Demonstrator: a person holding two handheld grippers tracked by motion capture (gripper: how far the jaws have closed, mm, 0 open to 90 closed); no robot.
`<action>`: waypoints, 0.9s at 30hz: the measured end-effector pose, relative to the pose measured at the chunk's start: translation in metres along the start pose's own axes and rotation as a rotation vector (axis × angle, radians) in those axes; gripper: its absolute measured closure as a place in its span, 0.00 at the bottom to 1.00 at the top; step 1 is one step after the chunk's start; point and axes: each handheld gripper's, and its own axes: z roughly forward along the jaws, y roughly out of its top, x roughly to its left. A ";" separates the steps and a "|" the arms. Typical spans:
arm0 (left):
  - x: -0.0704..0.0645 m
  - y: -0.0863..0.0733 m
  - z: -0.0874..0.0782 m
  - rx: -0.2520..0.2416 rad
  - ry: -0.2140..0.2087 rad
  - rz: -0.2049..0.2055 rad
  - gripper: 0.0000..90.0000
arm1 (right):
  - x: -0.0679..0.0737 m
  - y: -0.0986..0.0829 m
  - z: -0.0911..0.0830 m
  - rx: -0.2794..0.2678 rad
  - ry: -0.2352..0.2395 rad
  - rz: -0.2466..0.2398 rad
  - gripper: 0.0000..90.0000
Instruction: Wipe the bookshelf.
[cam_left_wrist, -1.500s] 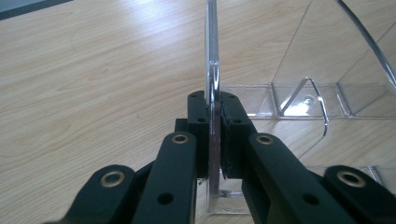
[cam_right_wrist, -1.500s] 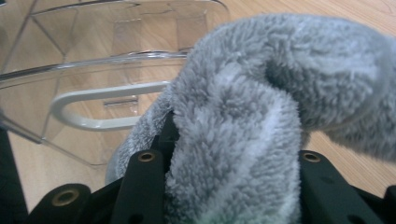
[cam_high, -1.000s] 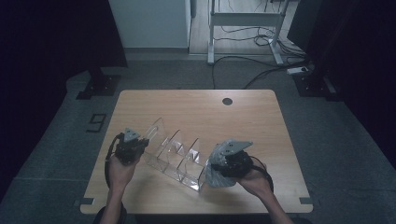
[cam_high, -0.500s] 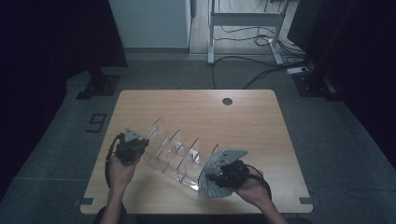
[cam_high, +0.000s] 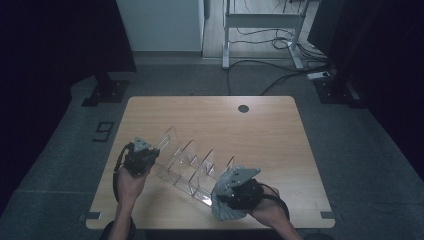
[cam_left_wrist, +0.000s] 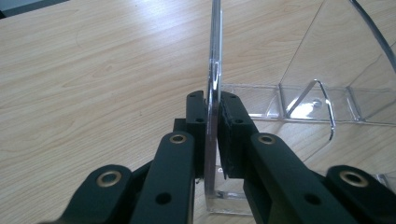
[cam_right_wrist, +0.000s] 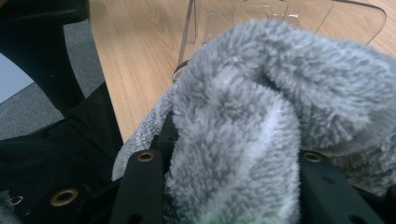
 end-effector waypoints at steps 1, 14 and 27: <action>0.000 0.000 0.000 0.002 0.002 0.000 0.93 | 0.000 0.000 0.000 0.000 0.000 0.000 0.67; 0.001 0.000 -0.001 0.003 -0.005 0.002 0.93 | 0.001 -0.011 0.017 0.057 0.012 0.011 0.68; 0.006 -0.002 -0.002 0.000 -0.057 0.037 0.94 | -0.001 -0.022 0.035 0.125 0.026 0.024 0.68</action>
